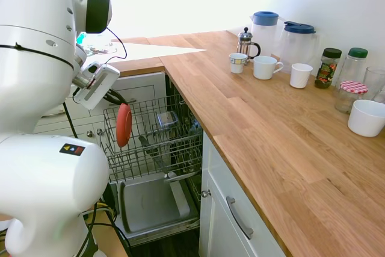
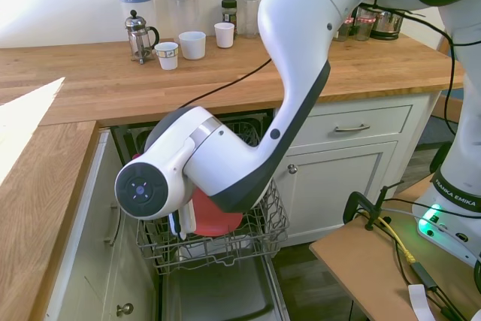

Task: Put the plate in the dishwasher

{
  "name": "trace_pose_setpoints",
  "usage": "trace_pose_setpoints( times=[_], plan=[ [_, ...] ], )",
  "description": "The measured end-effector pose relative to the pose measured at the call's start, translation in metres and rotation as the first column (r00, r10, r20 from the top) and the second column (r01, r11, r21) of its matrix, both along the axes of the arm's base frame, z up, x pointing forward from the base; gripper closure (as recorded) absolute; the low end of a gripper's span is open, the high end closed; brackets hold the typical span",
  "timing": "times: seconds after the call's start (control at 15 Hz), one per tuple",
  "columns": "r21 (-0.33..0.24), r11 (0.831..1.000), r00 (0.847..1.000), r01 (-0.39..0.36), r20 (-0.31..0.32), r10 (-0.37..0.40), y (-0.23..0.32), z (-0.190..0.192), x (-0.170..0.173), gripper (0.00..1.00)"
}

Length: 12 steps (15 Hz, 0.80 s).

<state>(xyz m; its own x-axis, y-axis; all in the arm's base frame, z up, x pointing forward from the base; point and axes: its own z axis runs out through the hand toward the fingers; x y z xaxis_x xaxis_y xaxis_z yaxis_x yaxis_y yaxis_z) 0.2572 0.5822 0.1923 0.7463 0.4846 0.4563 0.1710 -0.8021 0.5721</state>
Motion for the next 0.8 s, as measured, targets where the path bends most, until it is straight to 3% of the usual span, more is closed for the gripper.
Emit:
trace_pose_setpoints(
  times=[0.2,0.27,0.4,0.53,0.8],
  plan=[
    [-0.015,1.000,1.000,0.020,-0.007,-0.021,0.011,-0.022,0.002,1.00],
    [-0.020,0.999,0.999,0.029,-0.013,-0.029,0.014,-0.027,0.004,0.00],
    [-0.034,0.998,0.998,0.053,-0.033,-0.054,0.022,-0.034,0.005,0.00],
    [-0.048,0.994,0.990,0.099,-0.092,-0.103,0.030,-0.025,0.005,0.00],
    [-0.047,0.979,0.956,0.200,-0.210,-0.205,0.045,0.002,0.026,0.00]
  ],
)
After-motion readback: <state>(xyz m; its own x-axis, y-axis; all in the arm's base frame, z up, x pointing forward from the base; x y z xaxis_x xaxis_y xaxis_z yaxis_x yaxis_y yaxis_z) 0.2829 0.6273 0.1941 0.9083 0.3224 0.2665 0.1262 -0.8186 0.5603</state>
